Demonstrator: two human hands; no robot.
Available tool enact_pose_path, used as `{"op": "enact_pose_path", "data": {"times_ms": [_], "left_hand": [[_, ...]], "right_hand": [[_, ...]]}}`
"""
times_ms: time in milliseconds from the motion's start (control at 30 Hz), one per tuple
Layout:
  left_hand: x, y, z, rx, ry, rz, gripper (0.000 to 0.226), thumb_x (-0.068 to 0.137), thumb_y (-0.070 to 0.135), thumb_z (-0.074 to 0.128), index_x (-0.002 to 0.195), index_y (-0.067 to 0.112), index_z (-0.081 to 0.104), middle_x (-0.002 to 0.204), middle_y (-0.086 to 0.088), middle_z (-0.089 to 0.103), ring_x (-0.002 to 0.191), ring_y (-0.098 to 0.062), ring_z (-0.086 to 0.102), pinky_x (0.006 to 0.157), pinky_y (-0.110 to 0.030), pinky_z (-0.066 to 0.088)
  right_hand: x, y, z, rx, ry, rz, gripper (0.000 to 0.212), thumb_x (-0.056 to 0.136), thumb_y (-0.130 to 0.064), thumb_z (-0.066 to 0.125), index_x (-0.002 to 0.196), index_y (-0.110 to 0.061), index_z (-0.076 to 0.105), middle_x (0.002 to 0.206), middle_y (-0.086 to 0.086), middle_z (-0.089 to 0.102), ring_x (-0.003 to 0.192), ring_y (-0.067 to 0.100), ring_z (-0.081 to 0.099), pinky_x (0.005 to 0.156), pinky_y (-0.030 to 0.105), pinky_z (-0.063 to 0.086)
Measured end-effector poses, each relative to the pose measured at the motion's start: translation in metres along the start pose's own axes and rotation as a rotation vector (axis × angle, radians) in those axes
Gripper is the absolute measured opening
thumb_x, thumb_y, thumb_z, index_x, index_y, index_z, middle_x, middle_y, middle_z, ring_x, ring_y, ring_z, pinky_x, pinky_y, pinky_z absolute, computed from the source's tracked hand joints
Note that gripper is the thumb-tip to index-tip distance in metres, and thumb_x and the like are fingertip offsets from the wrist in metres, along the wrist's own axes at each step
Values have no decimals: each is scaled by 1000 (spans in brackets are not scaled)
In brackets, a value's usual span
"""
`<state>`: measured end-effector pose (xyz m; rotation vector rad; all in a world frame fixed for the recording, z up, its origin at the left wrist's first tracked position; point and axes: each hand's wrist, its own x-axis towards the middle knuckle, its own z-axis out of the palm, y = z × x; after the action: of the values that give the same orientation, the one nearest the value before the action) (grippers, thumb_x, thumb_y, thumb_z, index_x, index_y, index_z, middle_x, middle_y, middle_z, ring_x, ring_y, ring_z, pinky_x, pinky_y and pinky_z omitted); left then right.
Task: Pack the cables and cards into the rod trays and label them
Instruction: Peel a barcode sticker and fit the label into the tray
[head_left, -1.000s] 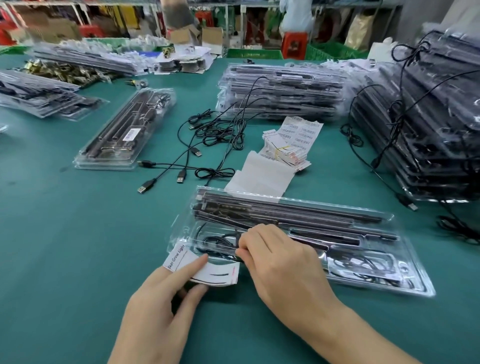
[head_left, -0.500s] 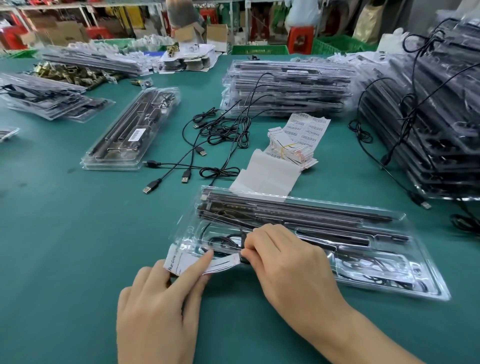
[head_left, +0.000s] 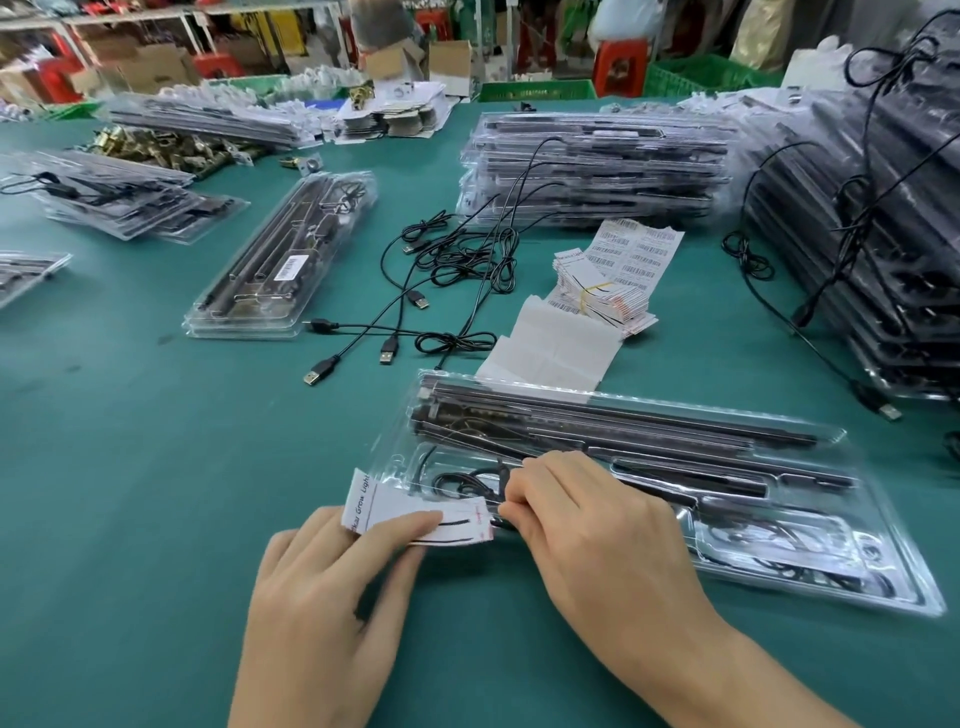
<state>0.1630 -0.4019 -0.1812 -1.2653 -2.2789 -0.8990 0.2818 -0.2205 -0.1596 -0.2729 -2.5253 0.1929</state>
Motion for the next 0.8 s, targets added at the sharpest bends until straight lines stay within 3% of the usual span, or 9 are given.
{"op": "enact_pose_path", "data": {"times_ms": [133, 233, 300, 400, 467, 567, 700, 800], "left_hand": [[-9, -6, -9, 3, -179, 37, 45, 105, 46, 36, 127, 27, 71, 134, 9, 66, 129, -14, 53, 92, -36, 39], [-11, -1, -11, 52, -246, 58, 47, 98, 38, 41, 140, 25, 57, 145, 5, 57, 142, -14, 41, 92, -33, 36], [-9, 7, -9, 67, -271, -9, 52, 88, 35, 44, 138, 24, 52, 146, 6, 55, 146, -14, 32, 94, -33, 34], [-10, 18, -6, 64, -245, -108, 41, 85, 36, 43, 121, 26, 59, 145, 7, 56, 148, -12, 22, 98, -33, 32], [-13, 22, -6, 110, -223, -124, 39, 87, 34, 43, 115, 26, 68, 143, 3, 60, 145, -12, 34, 99, -40, 31], [-13, 26, -5, 256, -119, -187, 35, 88, 32, 49, 103, 32, 81, 130, -9, 70, 117, -32, 55, 90, -48, 37], [-9, 20, -3, 375, 7, -128, 27, 81, 19, 69, 95, 38, 82, 101, -7, 70, 88, -33, 56, 81, -44, 35], [-4, 12, -7, 342, 41, 16, 26, 87, 16, 65, 89, 34, 83, 90, -2, 68, 81, -27, 57, 78, -39, 35]], "right_hand": [[0, 0, 0, 6, 3, -8, 20, 102, -25, 53, 84, -21, 59, 81, -10, 53, 69, 11, 48, 54, 22, 40], [-1, 1, 1, 10, 17, -7, 18, 101, -21, 57, 83, -19, 61, 81, -8, 55, 69, 12, 50, 53, 25, 44], [-1, 1, 1, 15, 22, -1, 16, 99, -19, 64, 83, -18, 62, 81, -7, 56, 69, 14, 52, 52, 27, 46], [-2, 0, 2, 11, 11, 16, 16, 101, -21, 62, 85, -17, 62, 82, -7, 56, 68, 13, 53, 45, 29, 46], [-2, -1, 2, -2, 7, 24, 18, 102, -23, 59, 85, -18, 62, 81, -8, 55, 66, 12, 51, 42, 28, 44], [-3, -2, 1, -18, 10, 23, 18, 101, -23, 59, 84, -18, 62, 82, -8, 56, 67, 12, 52, 42, 27, 43], [-3, -2, 2, -24, 25, 13, 16, 99, -22, 61, 84, -18, 64, 83, -7, 58, 69, 12, 55, 44, 28, 44], [-2, -3, 2, -23, 27, 16, 16, 99, -22, 61, 84, -18, 64, 82, -7, 59, 69, 13, 55, 44, 27, 44]]}}
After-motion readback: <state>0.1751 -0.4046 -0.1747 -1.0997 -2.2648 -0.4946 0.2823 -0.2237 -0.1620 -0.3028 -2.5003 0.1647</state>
